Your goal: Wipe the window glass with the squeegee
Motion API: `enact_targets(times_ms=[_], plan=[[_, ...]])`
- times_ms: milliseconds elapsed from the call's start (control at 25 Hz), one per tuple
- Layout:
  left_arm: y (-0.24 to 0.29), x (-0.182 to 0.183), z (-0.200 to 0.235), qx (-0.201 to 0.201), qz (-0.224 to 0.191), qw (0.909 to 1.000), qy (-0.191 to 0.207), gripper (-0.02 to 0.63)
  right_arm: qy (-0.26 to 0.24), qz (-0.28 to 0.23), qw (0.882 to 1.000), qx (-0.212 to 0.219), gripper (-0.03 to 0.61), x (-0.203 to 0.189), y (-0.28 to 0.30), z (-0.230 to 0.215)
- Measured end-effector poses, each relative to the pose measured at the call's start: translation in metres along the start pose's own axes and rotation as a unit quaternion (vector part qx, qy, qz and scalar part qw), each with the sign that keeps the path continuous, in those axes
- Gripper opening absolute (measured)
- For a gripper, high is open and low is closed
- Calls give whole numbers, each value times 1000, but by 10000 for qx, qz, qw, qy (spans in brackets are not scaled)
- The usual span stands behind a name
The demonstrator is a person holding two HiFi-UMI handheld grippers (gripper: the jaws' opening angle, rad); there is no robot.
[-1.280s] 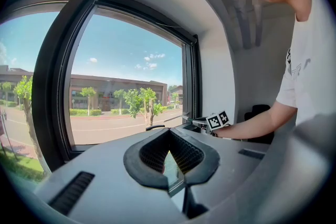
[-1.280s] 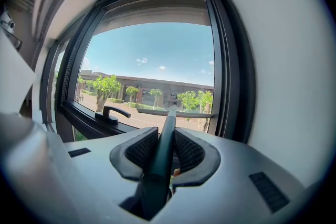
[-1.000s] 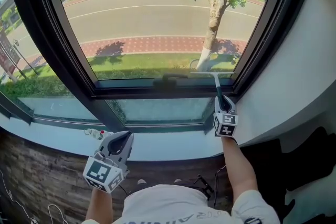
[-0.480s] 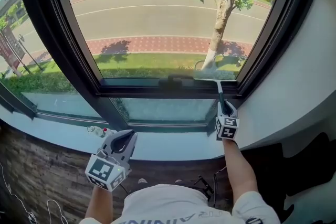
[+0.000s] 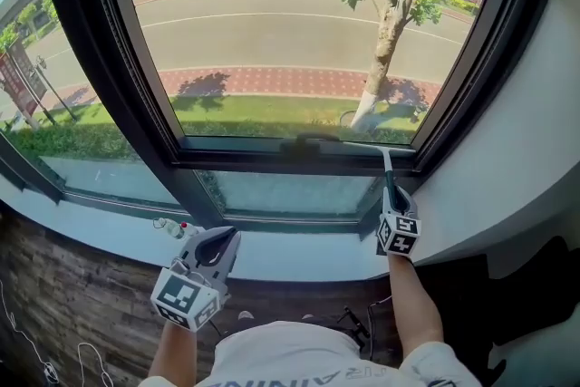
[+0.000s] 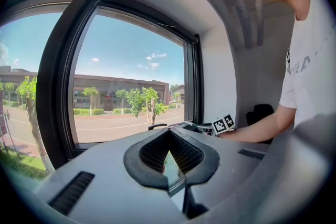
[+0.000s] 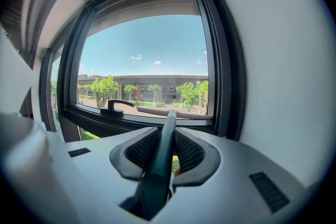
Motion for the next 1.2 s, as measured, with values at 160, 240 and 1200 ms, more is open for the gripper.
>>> enact_targets(times_ms=[160,240,1200], plan=[[-6,-2,4,1,-19,10000,-39,17,137,-1,9999,-11,100,-5,-26,9],[-9,-4,5,-16,-19,10000,-68,17,167,-11,9999,-12,100,-6,-39,13],[-86,-14,94,-512,52,9987,-23,17,495,-1044,9920,-513,100,102,-171,132]])
Point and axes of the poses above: the fingertips, and each gripper's own axes: y forward along the fingers, z to its left, x out of its top, the point moved 8 cm from there along -y, backward along the fingers, and after that the axes turned 13 degrees about -y, right-handed, at the moved point
